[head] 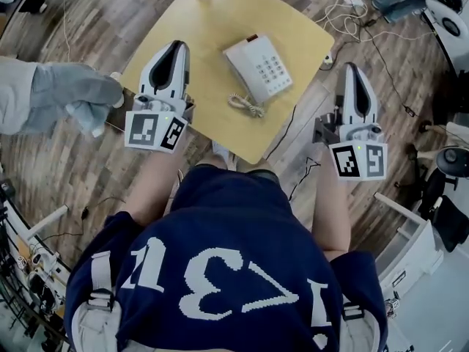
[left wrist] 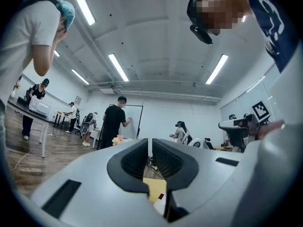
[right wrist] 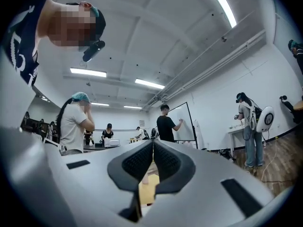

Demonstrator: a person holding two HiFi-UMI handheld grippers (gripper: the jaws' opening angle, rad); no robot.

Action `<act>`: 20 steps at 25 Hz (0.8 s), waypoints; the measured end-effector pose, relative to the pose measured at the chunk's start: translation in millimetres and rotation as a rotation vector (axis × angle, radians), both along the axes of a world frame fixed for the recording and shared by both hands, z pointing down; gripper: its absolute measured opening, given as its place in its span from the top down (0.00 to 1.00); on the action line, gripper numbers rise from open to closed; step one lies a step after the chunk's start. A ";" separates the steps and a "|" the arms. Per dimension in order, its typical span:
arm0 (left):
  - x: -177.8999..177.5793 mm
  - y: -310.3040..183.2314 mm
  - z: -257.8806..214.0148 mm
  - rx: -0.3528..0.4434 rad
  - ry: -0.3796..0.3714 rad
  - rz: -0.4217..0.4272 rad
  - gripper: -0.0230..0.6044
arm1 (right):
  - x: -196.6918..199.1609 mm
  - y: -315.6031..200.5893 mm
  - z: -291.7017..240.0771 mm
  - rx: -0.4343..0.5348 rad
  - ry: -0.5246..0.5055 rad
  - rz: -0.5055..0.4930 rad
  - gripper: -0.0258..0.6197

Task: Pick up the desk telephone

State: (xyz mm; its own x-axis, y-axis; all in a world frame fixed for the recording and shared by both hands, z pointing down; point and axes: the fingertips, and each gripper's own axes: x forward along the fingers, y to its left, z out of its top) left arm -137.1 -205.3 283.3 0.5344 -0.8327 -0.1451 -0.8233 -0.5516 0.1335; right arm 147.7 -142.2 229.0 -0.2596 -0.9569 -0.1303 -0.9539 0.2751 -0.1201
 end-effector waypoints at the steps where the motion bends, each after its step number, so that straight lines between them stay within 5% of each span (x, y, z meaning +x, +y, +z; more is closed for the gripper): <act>1: 1.8 -3.0 5.1 -0.017 0.000 0.005 0.93 | 1.0 -5.6 3.6 -0.009 -0.001 -0.004 0.92; 11: 14.7 -30.1 48.6 -0.138 -0.019 -0.032 0.93 | -3.7 -68.2 53.6 -0.127 0.024 -0.128 0.91; 16: 29.2 -36.2 74.6 -0.211 -0.023 -0.025 0.93 | -13.8 -91.8 100.7 -0.263 0.006 -0.246 0.91; 20: 51.8 -32.2 100.9 -0.259 -0.045 0.018 0.93 | -26.1 -101.9 155.0 -0.412 0.053 -0.355 0.78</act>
